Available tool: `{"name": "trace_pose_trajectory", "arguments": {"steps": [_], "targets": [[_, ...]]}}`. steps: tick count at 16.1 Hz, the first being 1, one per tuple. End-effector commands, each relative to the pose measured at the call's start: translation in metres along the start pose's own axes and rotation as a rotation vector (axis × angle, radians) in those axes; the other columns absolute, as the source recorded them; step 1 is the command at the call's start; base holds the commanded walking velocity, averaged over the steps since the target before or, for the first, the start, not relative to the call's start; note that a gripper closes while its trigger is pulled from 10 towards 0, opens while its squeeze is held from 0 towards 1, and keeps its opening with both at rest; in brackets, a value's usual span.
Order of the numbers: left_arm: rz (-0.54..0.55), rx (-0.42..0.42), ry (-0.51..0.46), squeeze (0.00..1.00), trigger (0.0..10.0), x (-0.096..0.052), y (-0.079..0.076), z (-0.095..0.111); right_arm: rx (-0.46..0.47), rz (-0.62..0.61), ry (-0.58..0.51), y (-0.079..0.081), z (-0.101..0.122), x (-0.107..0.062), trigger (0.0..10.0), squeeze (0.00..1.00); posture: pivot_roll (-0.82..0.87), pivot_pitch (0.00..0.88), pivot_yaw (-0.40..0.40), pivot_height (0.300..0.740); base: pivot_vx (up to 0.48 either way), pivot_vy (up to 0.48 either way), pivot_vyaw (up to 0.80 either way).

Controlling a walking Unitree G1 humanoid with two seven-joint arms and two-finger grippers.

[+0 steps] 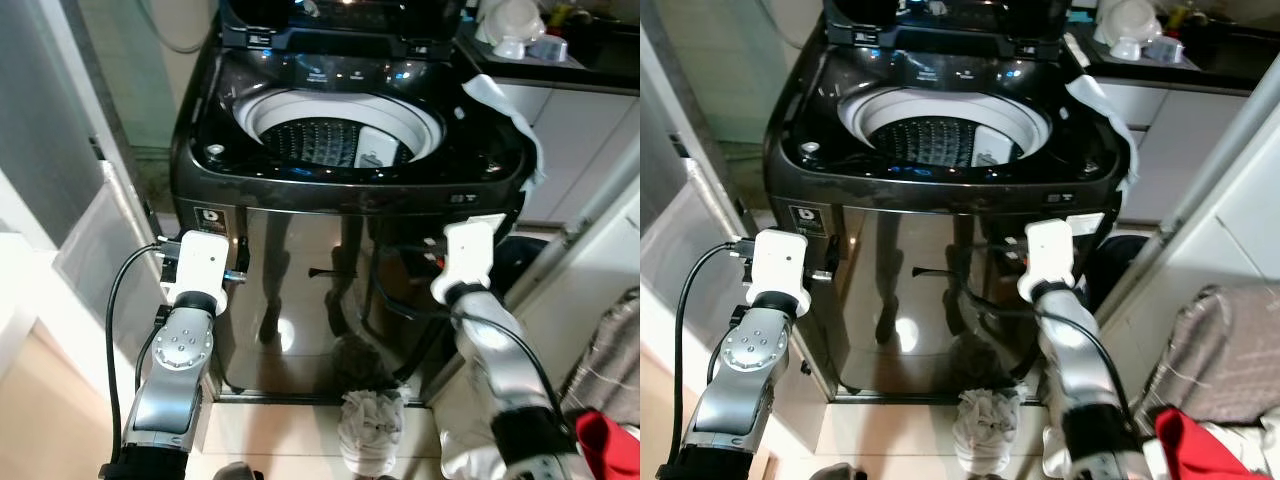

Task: Clothes washing

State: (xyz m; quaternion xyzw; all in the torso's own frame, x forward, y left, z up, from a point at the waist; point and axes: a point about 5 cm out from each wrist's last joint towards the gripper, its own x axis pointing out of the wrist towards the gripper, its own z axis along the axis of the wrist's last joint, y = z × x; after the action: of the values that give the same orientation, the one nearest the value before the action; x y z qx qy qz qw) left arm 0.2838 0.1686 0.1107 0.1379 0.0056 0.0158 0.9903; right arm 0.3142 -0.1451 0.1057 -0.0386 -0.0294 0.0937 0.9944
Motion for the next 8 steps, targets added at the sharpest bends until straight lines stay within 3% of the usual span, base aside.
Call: {"name": "trace_pose_trajectory", "arguments": {"steps": [1, 3, 7, 8], "targets": [[-0.014, 0.025, -0.052, 0.0, 10.0, 0.007, -0.002, 0.013, 0.023, -0.024, 0.004, -0.004, 0.001, 0.005, 10.0, 0.0, -0.01, 0.0, -0.023, 0.74, 0.0, 0.0, 0.0], [-0.02, 0.029, -0.081, 0.0, 10.0, 0.013, 0.002, 0.018, 0.02, -0.046, 0.016, -0.003, 0.0, 0.013, 10.0, 0.0, -0.01, 0.0, -0.019, 0.74, 0.0, 0.0, -0.73], [0.032, 0.031, -0.076, 0.0, 10.0, 0.013, 0.005, 0.018, 0.008, -0.007, -0.004, 0.003, 0.002, 0.016, 10.0, 0.0, -0.01, 0.0, -0.023, 0.74, 0.0, 0.0, 0.0], [0.035, 0.007, -0.06, 0.0, 10.0, 0.012, 0.003, 0.016, 0.011, 0.001, -0.007, 0.004, 0.004, 0.017, 10.0, 0.0, -0.02, 0.0, -0.03, 0.74, -0.352, -0.326, 0.0]]}}
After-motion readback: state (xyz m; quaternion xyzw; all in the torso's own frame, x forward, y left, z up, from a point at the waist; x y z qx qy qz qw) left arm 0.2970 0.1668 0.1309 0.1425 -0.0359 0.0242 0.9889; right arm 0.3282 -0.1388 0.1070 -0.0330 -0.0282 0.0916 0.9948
